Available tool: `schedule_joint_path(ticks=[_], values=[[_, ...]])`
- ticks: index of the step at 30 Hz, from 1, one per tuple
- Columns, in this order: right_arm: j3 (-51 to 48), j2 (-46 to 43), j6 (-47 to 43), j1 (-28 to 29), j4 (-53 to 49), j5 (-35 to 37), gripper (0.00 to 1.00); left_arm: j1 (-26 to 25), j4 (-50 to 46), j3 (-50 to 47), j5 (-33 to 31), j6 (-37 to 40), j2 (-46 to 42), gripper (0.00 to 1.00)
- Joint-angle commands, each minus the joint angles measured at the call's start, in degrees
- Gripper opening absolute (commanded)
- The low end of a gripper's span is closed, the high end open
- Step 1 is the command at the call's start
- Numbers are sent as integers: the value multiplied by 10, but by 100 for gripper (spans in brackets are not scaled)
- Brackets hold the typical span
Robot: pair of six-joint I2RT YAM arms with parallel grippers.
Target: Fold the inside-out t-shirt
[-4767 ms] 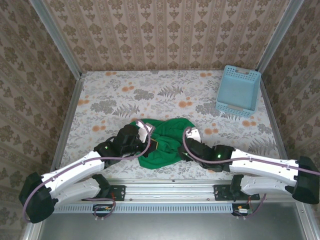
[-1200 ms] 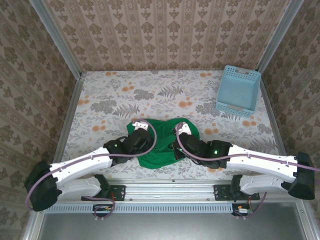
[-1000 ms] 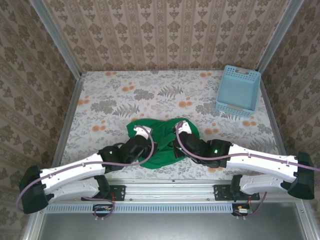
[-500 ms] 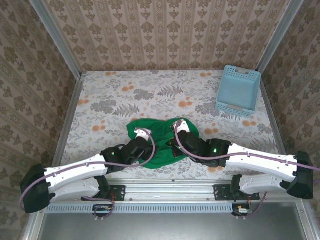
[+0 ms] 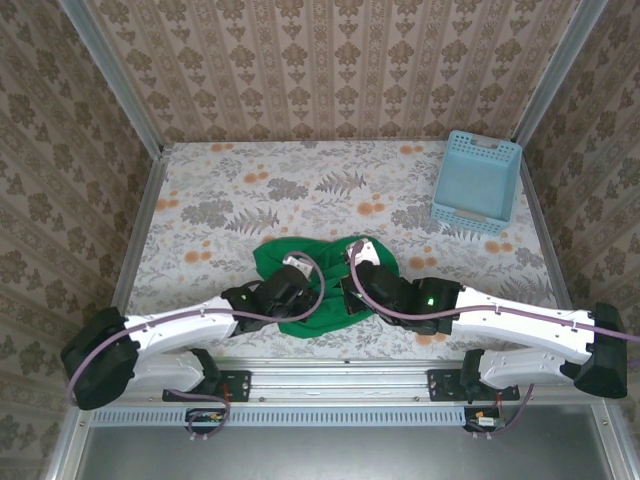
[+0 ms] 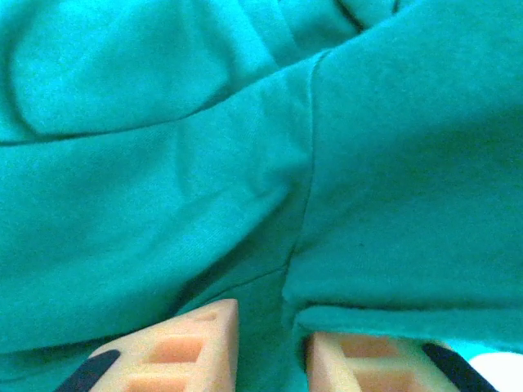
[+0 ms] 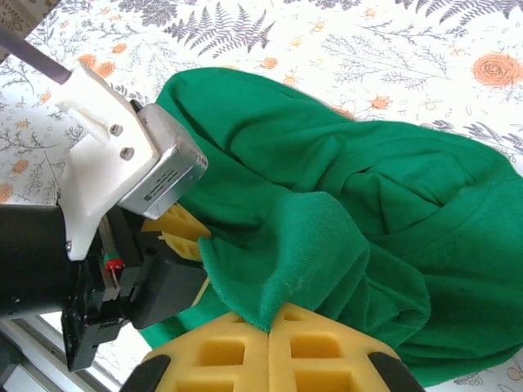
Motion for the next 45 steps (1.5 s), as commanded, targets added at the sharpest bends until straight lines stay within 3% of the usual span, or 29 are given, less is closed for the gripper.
schedule_joint_path(ticks=[1, 5, 9, 15, 20, 25, 31, 34, 36, 38, 41, 45], values=[[6, -23, 0, 3, -20, 41, 0, 7, 4, 28, 11, 4, 3, 11], [21, -30, 21, -4, -92, 101, 0, 15, -59, 65, -50, 11, -30, 0], [30, -39, 27, -31, -157, 126, 0, 29, -119, 101, -86, 29, -79, 0], [51, -55, -30, -38, -174, 132, 0, 55, -168, 136, -68, 51, -124, 0], [82, -28, -72, -38, -107, 62, 0, 76, -183, 132, -67, 42, -131, 0], [120, 30, -73, -35, -38, -33, 0, 137, -200, 101, -36, 18, -155, 0], [161, 91, -80, -25, -32, -24, 0, 173, -260, 90, -15, 6, -205, 0], [161, 119, -82, -24, -22, -55, 2, 186, -279, 75, -12, -3, -227, 0], [149, 125, -84, -24, -2, -88, 16, 207, -286, 57, -8, -13, -238, 0], [129, 116, -80, -25, 10, -89, 42, 244, -293, 32, 3, -26, -253, 0], [87, 87, -76, -45, 19, -68, 61, 310, -298, 0, 32, -41, -285, 0], [22, 67, -42, -134, 10, -84, 75, 401, -296, -38, 76, -58, -317, 0]])
